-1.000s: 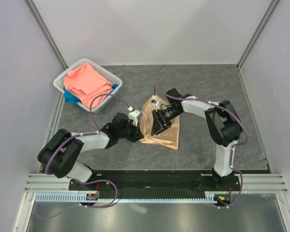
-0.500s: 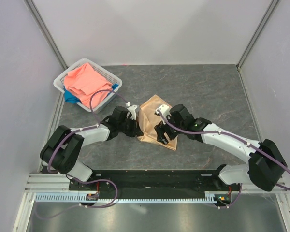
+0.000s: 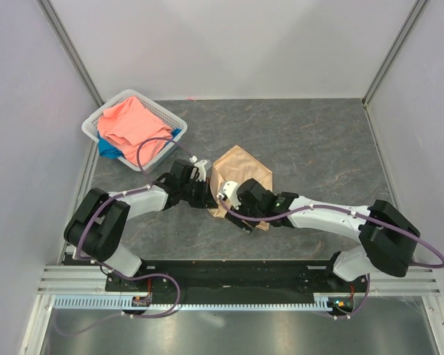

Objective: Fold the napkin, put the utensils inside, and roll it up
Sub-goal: Roll the napkin with the utensil

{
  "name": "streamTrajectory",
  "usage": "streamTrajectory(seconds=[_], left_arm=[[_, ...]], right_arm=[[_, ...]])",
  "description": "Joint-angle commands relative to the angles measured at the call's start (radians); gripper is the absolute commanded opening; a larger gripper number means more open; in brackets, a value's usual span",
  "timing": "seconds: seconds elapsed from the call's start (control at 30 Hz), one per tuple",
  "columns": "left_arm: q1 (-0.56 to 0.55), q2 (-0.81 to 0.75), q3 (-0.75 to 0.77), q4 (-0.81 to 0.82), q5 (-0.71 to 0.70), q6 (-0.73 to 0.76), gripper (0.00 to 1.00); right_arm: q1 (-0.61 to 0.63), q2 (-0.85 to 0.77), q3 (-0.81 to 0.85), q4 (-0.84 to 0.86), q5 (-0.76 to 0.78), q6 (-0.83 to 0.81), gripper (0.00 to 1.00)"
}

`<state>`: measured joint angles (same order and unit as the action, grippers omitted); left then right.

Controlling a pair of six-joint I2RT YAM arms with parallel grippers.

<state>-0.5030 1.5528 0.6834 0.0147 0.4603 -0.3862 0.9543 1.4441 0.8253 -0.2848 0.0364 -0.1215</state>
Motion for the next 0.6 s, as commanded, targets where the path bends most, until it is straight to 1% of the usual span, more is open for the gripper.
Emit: streamTrajectory(seconds=[0.0,0.13,0.17,0.23,0.3,0.33,0.4,0.43,0.5,0.53,0.57], left_arm=[[0.009,0.013,0.038,-0.009,0.037,-0.029,0.02],[0.014,0.012,0.041,-0.009,0.038,-0.031,0.02],[0.012,0.013,0.041,-0.009,0.038,-0.031,0.02],[0.017,0.013,0.039,-0.009,0.038,-0.031,0.02],[0.017,0.015,0.042,-0.009,0.041,-0.031,0.02],[0.017,0.015,0.044,-0.009,0.044,-0.031,0.02],[0.018,0.016,0.045,-0.009,0.057,-0.026,0.02],[0.018,0.013,0.044,-0.009,0.064,-0.025,0.02],[0.018,0.013,0.042,0.001,0.084,-0.025,0.02],[0.018,0.010,0.044,0.002,0.087,-0.025,0.02],[0.020,0.007,0.044,0.004,0.086,-0.025,0.05]], right_arm=[[0.024,0.056,0.014,-0.016,0.056,-0.033,0.75],[0.041,0.088,0.015,-0.022,0.100,-0.032,0.69],[0.043,0.094,0.017,-0.025,0.111,-0.032,0.65],[0.046,0.101,0.017,-0.030,0.128,-0.033,0.60],[0.046,0.114,0.015,-0.031,0.132,-0.036,0.53],[0.046,0.122,0.018,-0.043,0.132,-0.036,0.47],[0.046,0.153,0.027,-0.056,0.131,-0.038,0.40],[0.046,0.162,0.031,-0.068,0.117,-0.038,0.35],[0.046,0.186,0.041,-0.077,0.091,-0.041,0.30],[0.046,0.194,0.046,-0.094,0.073,-0.044,0.25],[0.046,0.200,0.051,-0.102,0.036,-0.046,0.23]])
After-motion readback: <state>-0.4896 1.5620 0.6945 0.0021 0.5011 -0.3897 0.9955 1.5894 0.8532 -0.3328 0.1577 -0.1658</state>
